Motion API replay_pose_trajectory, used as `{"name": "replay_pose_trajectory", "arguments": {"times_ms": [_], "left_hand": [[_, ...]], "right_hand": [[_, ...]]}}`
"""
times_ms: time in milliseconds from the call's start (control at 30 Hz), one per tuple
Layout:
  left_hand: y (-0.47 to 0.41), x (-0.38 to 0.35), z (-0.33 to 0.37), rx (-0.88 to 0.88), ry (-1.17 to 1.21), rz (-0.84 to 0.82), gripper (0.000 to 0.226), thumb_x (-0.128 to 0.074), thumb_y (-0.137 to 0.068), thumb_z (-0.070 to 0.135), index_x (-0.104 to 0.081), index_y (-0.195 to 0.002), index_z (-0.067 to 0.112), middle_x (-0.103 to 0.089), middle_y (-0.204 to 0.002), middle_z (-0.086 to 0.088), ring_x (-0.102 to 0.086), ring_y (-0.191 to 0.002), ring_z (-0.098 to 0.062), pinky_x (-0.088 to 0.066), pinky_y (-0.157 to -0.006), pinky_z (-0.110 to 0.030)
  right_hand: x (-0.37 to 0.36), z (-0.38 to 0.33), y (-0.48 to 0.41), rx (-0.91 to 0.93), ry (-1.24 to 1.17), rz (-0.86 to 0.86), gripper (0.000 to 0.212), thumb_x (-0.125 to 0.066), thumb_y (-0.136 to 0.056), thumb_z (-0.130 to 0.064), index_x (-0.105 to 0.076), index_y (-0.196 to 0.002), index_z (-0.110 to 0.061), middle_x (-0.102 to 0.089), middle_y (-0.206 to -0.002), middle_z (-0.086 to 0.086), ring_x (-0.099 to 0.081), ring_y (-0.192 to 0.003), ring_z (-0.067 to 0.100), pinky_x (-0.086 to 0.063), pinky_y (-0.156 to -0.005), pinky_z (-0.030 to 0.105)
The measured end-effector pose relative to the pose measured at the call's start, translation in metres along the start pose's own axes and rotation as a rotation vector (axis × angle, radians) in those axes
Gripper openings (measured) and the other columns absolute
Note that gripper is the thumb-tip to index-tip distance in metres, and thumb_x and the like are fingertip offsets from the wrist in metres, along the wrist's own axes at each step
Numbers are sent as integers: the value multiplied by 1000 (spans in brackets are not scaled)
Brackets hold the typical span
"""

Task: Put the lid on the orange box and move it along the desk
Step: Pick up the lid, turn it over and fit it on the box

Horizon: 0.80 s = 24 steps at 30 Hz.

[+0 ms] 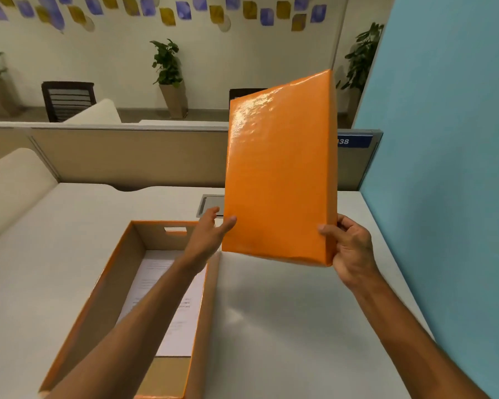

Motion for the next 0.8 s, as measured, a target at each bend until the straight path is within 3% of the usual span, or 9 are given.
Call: {"name": "replay_pose_trajectory", "arguments": {"times_ms": [133, 267, 433, 633, 800], "left_hand": [[21, 47, -8, 2, 56, 8, 64, -52, -95, 46, -33, -149, 18, -41, -153, -9, -43, -136, -33, -39, -108, -53], [47, 100, -21, 11, 40, 64, 57, -51, -97, 40, -40, -146, 14, -48, -148, -9, -48, -131, -32, -41, -107, -56], [90, 164, -39, -13, 28, 84, 44, -55, -97, 31, -54, -136, 11, -61, -132, -6, -60, -109, -26, -48, -89, -42], [129, 225, -59, 6, 79, 103, 42, -60, -95, 25, -56, -132, 7, -62, -124, -7, -59, -110, -27, -47, -91, -43], [152, 262, -92, 71, 94, 141, 39, -62, -93, 25, -59, -129, 8, -64, -121, -7, -60, -111, -29, -48, -93, -45]], "right_hand": [[-29, 10, 27, -96, -80, -87, 50, -77, -73, -20, -63, -121, -21, -75, -114, 0, -71, -103, 30, -61, -75, 47], [-64, 23, 60, -145, -91, -153, 44, -73, -77, -20, -63, -120, -22, -72, -120, 5, -69, -107, 34, -60, -78, 50], [-102, 45, 107, -153, -94, -177, 40, -70, -81, -20, -64, -120, -22, -72, -119, 5, -69, -105, 33, -61, -74, 46], [-136, 77, 158, -153, 97, -99, 55, -74, -84, -25, -50, -134, -22, -64, -128, 5, -65, -110, 32, -59, -84, 50], [-164, 107, 191, -208, 228, -95, 36, -73, -86, -28, -60, -120, -25, -66, -122, 4, -65, -105, 26, -58, -69, 38]]}}
Point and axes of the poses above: each hand's wrist, its own y-axis away from the middle knuckle, its own x-axis out of the back of the hand, z = x × y, the point moved 5 cm from there along -y, towards the middle knuckle
